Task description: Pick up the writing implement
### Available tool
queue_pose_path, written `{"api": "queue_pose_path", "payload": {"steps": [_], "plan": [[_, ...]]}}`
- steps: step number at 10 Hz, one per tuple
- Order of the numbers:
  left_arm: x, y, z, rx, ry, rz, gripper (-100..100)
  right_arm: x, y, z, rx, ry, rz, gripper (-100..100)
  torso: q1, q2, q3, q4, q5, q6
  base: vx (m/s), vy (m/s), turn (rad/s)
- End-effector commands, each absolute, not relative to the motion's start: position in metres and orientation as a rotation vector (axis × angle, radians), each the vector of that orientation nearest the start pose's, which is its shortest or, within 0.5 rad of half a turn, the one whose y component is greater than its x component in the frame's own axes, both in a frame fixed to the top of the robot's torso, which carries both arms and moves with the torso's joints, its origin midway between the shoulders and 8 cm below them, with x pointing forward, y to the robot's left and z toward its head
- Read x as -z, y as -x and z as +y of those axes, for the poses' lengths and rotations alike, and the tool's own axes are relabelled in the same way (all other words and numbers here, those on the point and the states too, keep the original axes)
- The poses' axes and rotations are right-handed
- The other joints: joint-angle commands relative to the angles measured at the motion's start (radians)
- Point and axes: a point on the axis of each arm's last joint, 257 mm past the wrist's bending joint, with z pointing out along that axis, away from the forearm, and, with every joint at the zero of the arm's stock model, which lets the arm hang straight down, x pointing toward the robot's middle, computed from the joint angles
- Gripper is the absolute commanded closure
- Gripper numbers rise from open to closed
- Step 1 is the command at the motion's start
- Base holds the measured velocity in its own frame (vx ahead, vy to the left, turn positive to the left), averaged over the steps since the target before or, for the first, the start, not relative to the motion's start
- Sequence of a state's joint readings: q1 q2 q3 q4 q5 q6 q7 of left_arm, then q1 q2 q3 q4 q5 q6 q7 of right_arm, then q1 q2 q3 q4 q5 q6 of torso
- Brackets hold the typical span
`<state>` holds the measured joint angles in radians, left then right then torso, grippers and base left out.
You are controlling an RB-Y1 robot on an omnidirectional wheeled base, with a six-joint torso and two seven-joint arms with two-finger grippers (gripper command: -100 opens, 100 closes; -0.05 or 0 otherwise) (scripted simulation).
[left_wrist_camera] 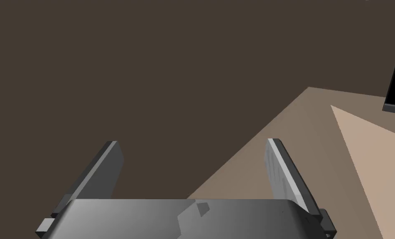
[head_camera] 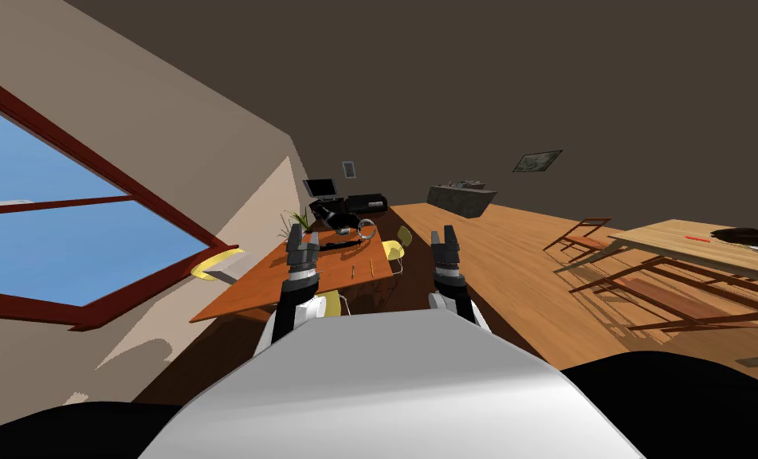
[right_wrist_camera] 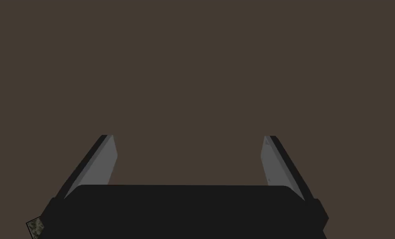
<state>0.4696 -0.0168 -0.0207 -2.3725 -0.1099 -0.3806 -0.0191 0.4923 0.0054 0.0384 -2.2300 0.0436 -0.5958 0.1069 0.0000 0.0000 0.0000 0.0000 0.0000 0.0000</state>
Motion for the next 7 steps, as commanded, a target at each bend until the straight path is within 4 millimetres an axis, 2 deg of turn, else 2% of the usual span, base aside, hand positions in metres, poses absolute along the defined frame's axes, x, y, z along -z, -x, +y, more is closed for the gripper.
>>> {"api": "queue_pose_path", "payload": {"steps": [1, 4, 7], "plan": [[-0.045, -0.353, 0.256, 1.238, 0.590, 0.700, -100, -0.022, -0.340, -0.259, -1.230, -0.556, 0.622, 0, 0.000, 0.000, 0.000, 0.000, 0.000, 0.000, -0.003, 0.003, -0.017], [-0.016, -0.370, 0.246, 1.232, 0.585, 0.819, -100, -0.022, -0.340, -0.259, -1.230, -0.556, 0.622, 0, 0.001, 0.001, 0.000, 0.000, 0.000, 0.000, -0.013, 0.014, -0.031], [0.029, -0.391, 0.239, 1.207, 0.607, 0.972, -100, -0.022, -0.340, -0.259, -1.230, -0.556, 0.622, 0, 0.002, 0.002, 0.001, 0.000, 0.001, 0.000, -0.028, 0.029, -0.044]]}}
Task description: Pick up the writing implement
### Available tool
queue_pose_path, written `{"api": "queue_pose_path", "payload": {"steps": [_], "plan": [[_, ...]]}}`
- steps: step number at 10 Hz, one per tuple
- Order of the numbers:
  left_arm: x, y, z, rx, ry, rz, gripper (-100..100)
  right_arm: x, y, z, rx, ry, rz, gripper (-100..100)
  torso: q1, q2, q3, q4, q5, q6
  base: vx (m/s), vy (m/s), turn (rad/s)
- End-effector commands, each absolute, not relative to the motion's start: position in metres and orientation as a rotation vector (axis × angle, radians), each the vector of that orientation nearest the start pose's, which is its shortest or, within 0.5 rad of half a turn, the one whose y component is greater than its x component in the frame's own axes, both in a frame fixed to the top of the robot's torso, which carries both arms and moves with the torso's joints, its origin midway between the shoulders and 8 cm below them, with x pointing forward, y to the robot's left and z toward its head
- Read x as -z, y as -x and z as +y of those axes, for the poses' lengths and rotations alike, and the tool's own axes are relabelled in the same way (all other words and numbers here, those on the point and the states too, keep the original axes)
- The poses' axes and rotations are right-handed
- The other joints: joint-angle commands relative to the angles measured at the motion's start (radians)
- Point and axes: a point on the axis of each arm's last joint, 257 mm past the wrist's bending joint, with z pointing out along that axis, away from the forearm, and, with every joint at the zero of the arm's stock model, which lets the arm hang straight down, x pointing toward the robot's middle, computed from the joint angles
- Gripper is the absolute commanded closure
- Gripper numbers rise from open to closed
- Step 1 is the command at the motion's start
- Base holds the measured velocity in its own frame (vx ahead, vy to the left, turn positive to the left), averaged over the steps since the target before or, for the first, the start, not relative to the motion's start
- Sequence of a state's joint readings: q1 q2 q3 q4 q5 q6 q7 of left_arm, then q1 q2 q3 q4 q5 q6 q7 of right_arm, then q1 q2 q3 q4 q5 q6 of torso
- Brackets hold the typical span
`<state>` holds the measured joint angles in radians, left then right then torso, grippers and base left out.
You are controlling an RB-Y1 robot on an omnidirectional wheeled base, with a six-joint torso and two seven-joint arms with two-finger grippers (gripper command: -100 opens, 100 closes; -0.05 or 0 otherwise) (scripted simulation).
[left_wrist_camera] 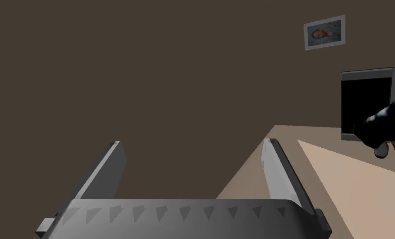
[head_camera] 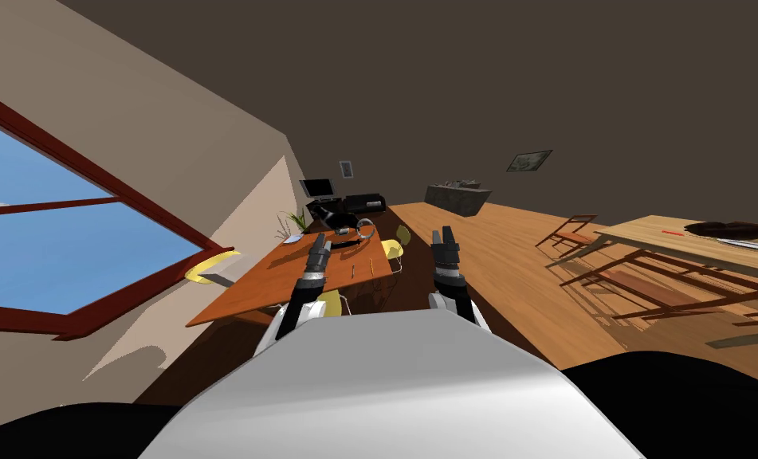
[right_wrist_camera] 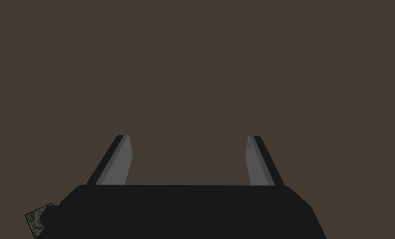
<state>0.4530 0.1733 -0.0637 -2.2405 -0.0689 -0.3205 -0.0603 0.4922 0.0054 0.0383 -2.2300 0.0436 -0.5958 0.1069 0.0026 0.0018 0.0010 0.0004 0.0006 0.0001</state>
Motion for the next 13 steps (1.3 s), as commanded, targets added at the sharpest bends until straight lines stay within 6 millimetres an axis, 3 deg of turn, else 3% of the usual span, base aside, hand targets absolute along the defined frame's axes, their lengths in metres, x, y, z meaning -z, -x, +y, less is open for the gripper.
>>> {"api": "queue_pose_path", "payload": {"steps": [1, 4, 5, 6, 7, 9, 10, 12, 13], "plan": [[0.030, -0.391, 0.238, 1.206, 0.602, 0.977, -100, -0.022, -0.340, -0.259, -1.230, -0.556, 0.622, 0, 0.000, 0.000, 0.000, 0.000, 0.000, 0.000, -0.020, 0.024, -0.011], [0.090, -0.409, 0.236, 1.153, 0.635, 1.157, -100, -0.022, -0.340, -0.259, -1.230, -0.556, 0.622, 0, 0.000, 0.000, 0.000, 0.000, 0.000, 0.000, -0.032, 0.034, -0.042], [0.090, -0.409, 0.236, 1.150, 0.627, 1.165, -100, -0.022, -0.340, -0.259, -1.230, -0.556, 0.622, 0, 0.001, 0.000, 0.000, 0.000, 0.000, 0.000, -0.030, 0.035, -0.014], [0.112, -0.413, 0.237, 1.124, 0.634, 1.232, -100, -0.022, -0.340, -0.259, -1.230, -0.556, 0.622, 0, 0.000, 0.000, 0.000, 0.000, 0.000, 0.000, -0.029, 0.022, -0.024], [0.112, -0.413, 0.237, 1.124, 0.634, 1.233, -100, -0.022, -0.340, -0.259, -1.230, -0.556, 0.622, 0, 0.000, 0.000, 0.000, 0.000, 0.000, 0.000, -0.015, 0.010, -0.037], [0.157, -0.419, 0.242, 1.067, 0.651, 1.361, -100, -0.022, -0.340, -0.259, -1.230, -0.556, 0.622, 0, -0.001, -0.001, 0.000, 0.000, 0.000, 0.000, -0.023, 0.016, -0.060], [0.160, -0.419, 0.244, 1.059, 0.646, 1.373, -100, -0.022, -0.340, -0.259, -1.230, -0.556, 0.622, 0, -0.001, -0.001, 0.000, 0.000, 0.000, 0.000, -0.017, 0.013, -0.052], [0.205, -0.421, 0.254, 0.990, 0.660, 1.502, -100, -0.022, -0.340, -0.259, -1.230, -0.556, 0.622, 0, -0.001, -0.001, 0.000, 0.000, 0.000, 0.000, -0.025, 0.016, -0.063], [0.209, -0.420, 0.257, 0.979, 0.658, 1.515, -100, -0.022, -0.340, -0.259, -1.230, -0.556, 0.622, 0, -0.001, 0.000, 0.000, 0.000, 0.000, 0.000, -0.021, 0.010, -0.039]]}}
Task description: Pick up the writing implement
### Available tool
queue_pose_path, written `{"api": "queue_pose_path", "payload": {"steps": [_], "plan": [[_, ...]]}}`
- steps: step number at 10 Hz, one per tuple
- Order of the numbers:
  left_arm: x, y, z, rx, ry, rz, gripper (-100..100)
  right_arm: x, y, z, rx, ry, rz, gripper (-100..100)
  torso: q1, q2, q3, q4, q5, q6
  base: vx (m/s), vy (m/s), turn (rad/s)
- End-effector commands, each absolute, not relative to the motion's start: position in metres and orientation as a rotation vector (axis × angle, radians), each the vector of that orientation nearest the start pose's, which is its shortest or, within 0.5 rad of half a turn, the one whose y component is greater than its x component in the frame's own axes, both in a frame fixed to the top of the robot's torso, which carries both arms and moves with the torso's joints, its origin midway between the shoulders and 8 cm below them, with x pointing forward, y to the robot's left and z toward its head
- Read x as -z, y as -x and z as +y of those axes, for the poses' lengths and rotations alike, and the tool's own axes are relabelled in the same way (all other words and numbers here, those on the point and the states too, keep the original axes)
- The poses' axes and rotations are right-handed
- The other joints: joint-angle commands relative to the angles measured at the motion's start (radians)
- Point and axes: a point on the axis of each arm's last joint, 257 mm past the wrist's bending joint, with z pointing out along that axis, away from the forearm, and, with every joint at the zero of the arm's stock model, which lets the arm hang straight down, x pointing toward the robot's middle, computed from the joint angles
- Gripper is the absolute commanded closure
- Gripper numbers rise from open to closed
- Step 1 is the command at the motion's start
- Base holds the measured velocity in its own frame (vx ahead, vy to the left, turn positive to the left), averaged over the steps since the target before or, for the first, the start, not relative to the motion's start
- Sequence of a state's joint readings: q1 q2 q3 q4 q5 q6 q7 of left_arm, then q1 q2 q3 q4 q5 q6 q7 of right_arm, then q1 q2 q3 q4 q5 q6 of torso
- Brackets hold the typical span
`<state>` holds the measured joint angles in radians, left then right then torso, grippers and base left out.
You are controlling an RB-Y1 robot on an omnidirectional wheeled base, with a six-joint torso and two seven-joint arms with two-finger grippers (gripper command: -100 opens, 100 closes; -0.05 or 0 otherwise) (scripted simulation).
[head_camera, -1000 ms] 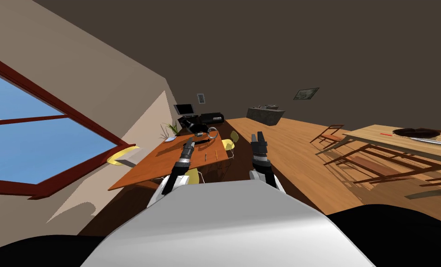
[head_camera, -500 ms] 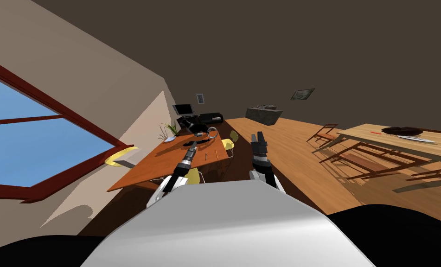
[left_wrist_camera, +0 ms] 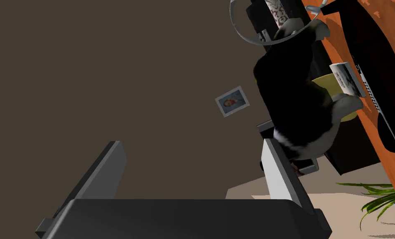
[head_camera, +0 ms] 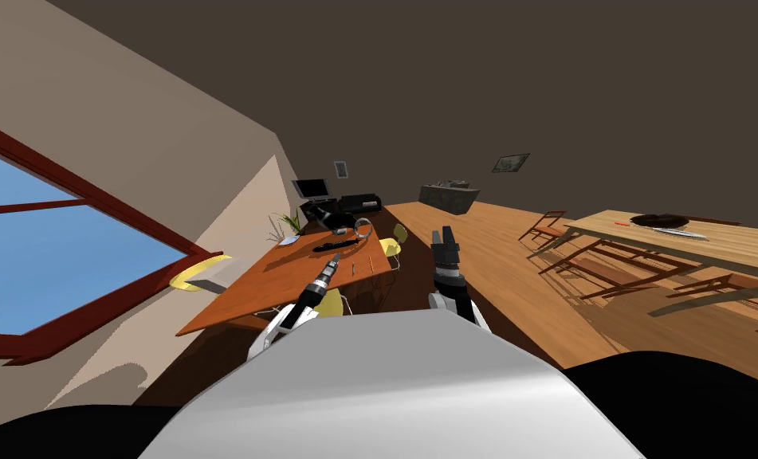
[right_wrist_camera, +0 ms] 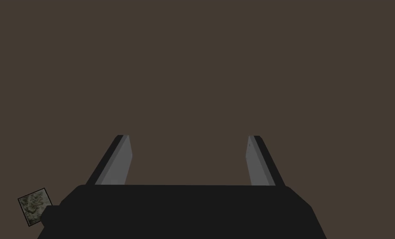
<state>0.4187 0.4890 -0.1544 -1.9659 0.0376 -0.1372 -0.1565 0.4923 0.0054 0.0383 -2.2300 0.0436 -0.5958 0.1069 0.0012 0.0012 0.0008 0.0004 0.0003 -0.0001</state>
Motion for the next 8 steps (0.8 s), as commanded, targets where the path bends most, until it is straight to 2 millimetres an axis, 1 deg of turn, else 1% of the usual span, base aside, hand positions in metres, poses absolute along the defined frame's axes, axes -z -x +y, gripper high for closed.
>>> {"api": "queue_pose_path", "payload": {"steps": [1, 2, 3, 4, 5, 7, 8], "plan": [[0.234, -0.419, 0.265, 0.935, 0.663, 1.584, -100, -0.022, -0.340, -0.259, -1.230, -0.556, 0.622, 0, 0.000, 0.000, 0.000, 0.000, 0.000, 0.000, -0.016, 0.013, -0.052], [0.252, -0.417, 0.271, 0.902, 0.670, 1.638, -100, -0.022, -0.340, -0.259, -1.230, -0.556, 0.622, 0, 0.000, 0.000, 0.000, 0.000, 0.000, 0.000, -0.033, 0.022, -0.085], [0.258, -0.416, 0.276, 0.887, 0.670, 1.653, -100, -0.022, -0.340, -0.259, -1.230, -0.556, 0.622, 0, 0.001, 0.000, 0.000, 0.000, 0.000, 0.000, -0.023, 0.015, -0.056], [0.283, -0.412, 0.288, 0.836, 0.678, 1.719, -100, -0.022, -0.340, -0.259, -1.230, -0.556, 0.622, 0, 0.000, 0.000, 0.000, 0.000, 0.000, 0.000, -0.020, 0.012, -0.045], [0.283, -0.412, 0.288, 0.836, 0.678, 1.719, -100, -0.022, -0.340, -0.259, -1.230, -0.556, 0.622, 0, 0.000, 0.000, 0.000, 0.000, 0.000, 0.000, -0.018, 0.008, -0.029], [0.328, -0.400, 0.312, 0.738, 0.702, 1.841, -100, -0.022, -0.340, -0.259, -1.230, -0.556, 0.622, 0, -0.001, -0.001, 0.000, 0.000, 0.000, 0.000, -0.007, -0.013, -0.141], [0.346, -0.393, 0.325, 0.690, 0.706, 1.897, -100, -0.022, -0.340, -0.259, -1.231, -0.556, 0.622, 0, -0.002, -0.001, -0.001, 0.000, 0.000, 0.000, 0.003, -0.033, -0.197]]}}
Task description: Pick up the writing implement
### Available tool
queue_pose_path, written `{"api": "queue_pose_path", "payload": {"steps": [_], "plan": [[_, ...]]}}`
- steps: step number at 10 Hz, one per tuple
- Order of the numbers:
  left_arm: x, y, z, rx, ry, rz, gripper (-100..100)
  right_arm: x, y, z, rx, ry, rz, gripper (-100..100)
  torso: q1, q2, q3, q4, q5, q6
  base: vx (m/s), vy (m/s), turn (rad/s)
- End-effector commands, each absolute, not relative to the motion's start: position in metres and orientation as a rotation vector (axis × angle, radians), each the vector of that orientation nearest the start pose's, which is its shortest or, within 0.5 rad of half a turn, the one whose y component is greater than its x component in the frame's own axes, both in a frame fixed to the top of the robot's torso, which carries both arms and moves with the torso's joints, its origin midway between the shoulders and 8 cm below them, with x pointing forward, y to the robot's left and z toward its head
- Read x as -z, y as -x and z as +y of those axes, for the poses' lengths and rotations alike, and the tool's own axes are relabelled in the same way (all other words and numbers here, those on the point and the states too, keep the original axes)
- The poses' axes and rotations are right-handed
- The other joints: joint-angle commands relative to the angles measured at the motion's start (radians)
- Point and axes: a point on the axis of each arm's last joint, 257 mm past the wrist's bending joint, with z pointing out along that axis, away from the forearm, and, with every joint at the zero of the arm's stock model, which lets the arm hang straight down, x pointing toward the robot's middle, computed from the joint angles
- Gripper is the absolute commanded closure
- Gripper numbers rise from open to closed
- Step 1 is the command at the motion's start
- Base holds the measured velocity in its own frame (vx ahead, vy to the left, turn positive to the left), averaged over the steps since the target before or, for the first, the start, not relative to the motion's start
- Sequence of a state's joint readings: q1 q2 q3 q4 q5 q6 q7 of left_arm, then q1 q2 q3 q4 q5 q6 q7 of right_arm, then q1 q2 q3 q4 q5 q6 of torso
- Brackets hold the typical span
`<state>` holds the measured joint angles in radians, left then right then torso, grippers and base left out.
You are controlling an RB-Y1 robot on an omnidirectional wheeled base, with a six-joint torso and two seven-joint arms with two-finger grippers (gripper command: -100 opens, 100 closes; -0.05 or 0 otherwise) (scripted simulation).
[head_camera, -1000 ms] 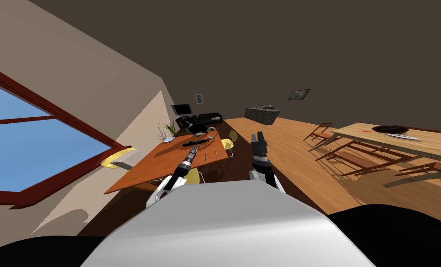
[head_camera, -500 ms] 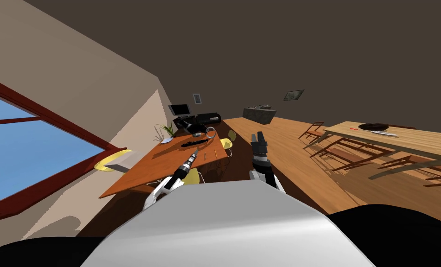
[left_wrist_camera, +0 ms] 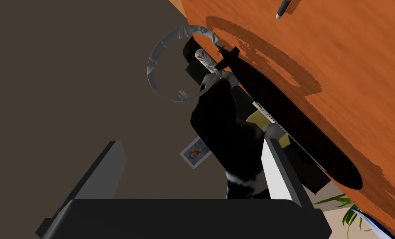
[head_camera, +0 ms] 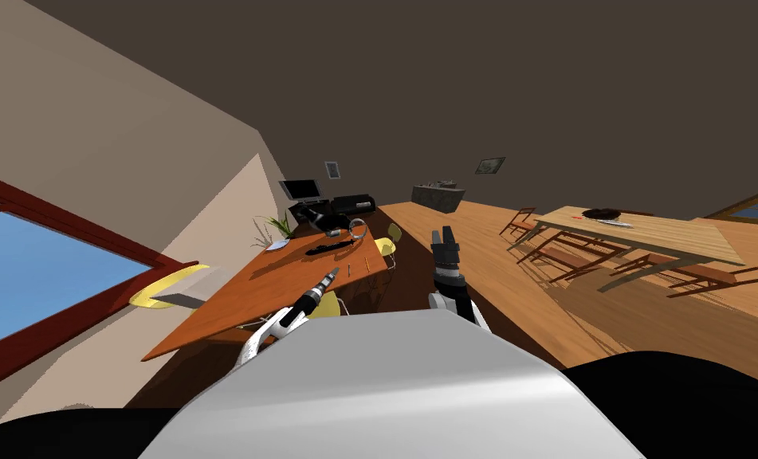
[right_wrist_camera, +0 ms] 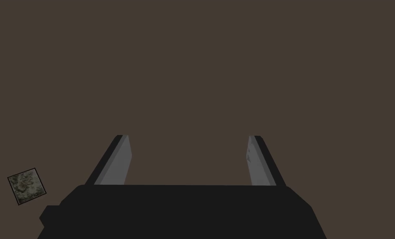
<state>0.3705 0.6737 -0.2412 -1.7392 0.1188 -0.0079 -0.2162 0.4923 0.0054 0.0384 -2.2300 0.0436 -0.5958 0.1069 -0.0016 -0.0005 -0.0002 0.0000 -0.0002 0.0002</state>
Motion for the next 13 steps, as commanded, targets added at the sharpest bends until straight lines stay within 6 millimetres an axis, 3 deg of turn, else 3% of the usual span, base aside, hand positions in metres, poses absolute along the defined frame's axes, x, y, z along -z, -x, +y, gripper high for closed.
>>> {"api": "queue_pose_path", "payload": {"steps": [1, 2, 3, 5, 10, 11, 12, 13], "plan": [[0.351, -0.391, 0.331, 0.671, 0.708, 1.908, -100, -0.022, -0.340, -0.259, -1.231, -0.556, 0.622, 0, 0.000, 0.000, 0.000, 0.000, 0.000, 0.000, 0.006, -0.026, -0.063], [0.373, -0.381, 0.347, 0.618, 0.725, 1.963, -100, -0.022, -0.340, -0.259, -1.230, -0.556, 0.622, 0, 0.000, 0.000, 0.000, 0.000, 0.000, -0.001, 0.018, -0.032, -0.115], [0.372, -0.381, 0.348, 0.613, 0.721, 1.966, -100, -0.022, -0.340, -0.259, -1.230, -0.556, 0.622, 0, 0.000, -0.001, 0.000, 0.000, 0.000, 0.000, 0.022, -0.023, -0.076], [0.407, -0.361, 0.380, 0.506, 0.746, 2.067, -100, -0.022, -0.340, -0.259, -1.230, -0.556, 0.622, 0, 0.000, -0.002, -0.001, 0.000, 0.000, 0.000, 0.037, -0.047, -0.217], [0.443, -0.332, 0.420, 0.379, 0.789, 2.163, -100, -0.022, -0.340, -0.259, -1.230, -0.556, 0.622, 0, -0.002, -0.002, -0.001, 0.000, -0.001, 0.000, 0.037, -0.050, -0.123], [0.457, -0.318, 0.438, 0.321, 0.809, 2.204, -100, -0.022, -0.340, -0.259, -1.230, -0.556, 0.622, 0, -0.001, -0.002, -0.001, 0.000, -0.001, -0.001, 0.047, -0.048, -0.226], [0.457, -0.318, 0.438, 0.321, 0.809, 2.204, -100, -0.022, -0.340, -0.259, -1.230, -0.556, 0.622, 0, -0.002, -0.003, -0.001, 0.000, -0.001, 0.000, 0.043, -0.040, -0.086], [0.469, -0.304, 0.454, 0.269, 0.828, 2.240, -100, -0.022, -0.340, -0.259, -1.230, -0.556, 0.622, 0, -0.001, -0.002, -0.001, 0.000, 0.000, -0.001, 0.052, -0.053, -0.169]]}}
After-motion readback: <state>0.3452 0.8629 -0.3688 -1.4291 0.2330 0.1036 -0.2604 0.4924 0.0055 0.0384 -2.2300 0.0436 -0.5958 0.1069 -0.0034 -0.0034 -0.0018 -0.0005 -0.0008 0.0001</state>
